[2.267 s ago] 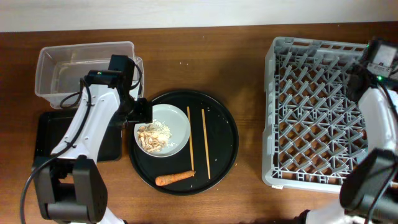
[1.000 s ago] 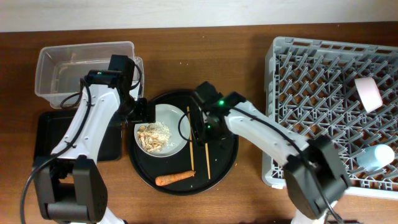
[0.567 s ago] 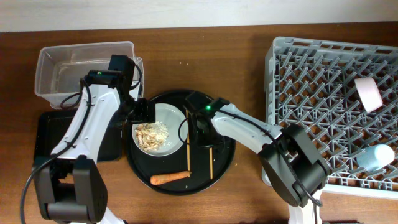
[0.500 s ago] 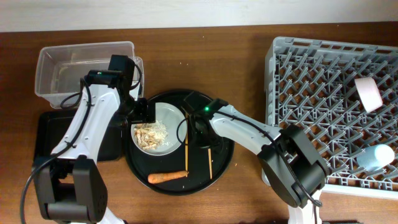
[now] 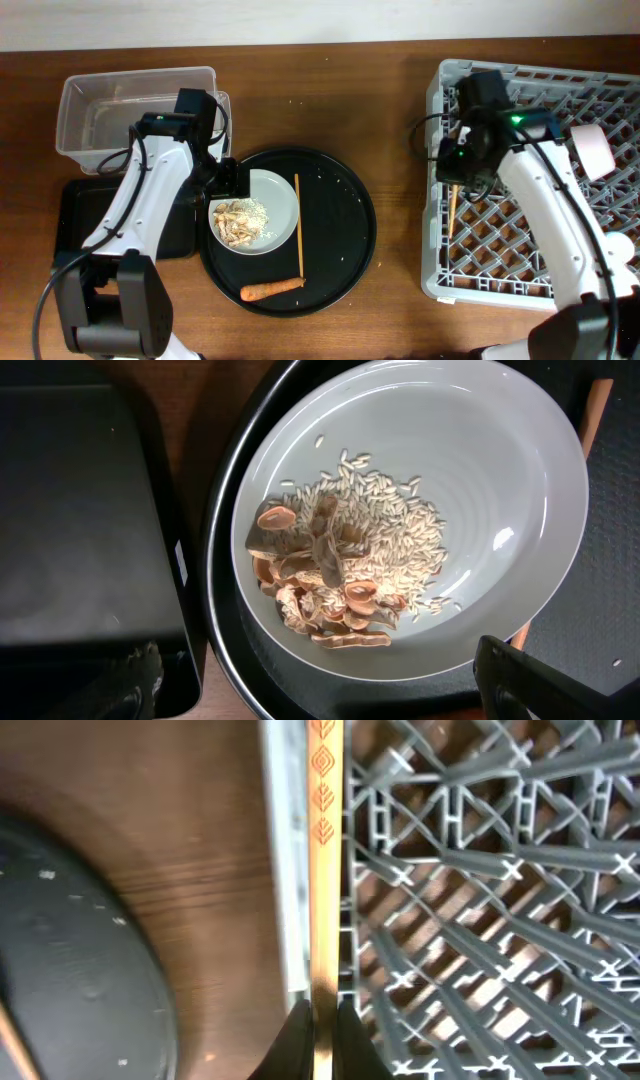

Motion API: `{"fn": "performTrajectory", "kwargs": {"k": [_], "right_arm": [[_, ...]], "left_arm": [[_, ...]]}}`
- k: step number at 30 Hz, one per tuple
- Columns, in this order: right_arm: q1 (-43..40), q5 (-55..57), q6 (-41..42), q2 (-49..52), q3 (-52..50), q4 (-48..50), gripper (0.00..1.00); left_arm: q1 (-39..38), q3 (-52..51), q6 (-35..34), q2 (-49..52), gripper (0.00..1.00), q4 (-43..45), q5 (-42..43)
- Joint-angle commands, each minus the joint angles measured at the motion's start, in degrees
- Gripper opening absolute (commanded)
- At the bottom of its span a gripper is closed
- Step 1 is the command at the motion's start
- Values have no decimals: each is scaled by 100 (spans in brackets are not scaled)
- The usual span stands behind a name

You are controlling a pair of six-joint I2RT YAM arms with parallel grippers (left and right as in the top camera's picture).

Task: Sort waste into correct bins and load items into the dishwasher rack
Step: 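Grasp a chopstick with the right gripper and place it in the rack, then grasp the second chopstick with the right gripper and place it in the rack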

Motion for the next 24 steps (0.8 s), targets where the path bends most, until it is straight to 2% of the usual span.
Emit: {"fn": "performTrajectory", "kwargs": {"k": [1,6,8,9,12,15,20,21,24], "right_arm": [[-225,68,-313,186,-448,232,4],[-238,-389,-313,269,-1268,1019,5],[-238,-393,-313,291,-1366,1016,18],[-240,-393,-313,258,-1362,1016,21],[-238,-459,-319,-66,-994,748,29],[-144,-1200,-315,-498,-197,483,32],[1641,-1447,-243,-101,-164,813,41],[2216,-1447,-111,227,-164,1060,42],[3099,-1436,221,1038,-164,1572,43]], "left_arm": [[13,22,-13,-155,99,-37,39],[13,22,-13,-155,99,-37,39],[13,22,-13,-155,99,-39,42],[13,22,-13,-155,99,-39,39],[13,22,-13,-155,99,-50,42],[13,22,-13,-155,99,-59,39],[11,22,-13,-155,99,-55,39],[13,22,-13,-155,99,-55,28],[125,22,-13,-155,99,-59,-92]]}}
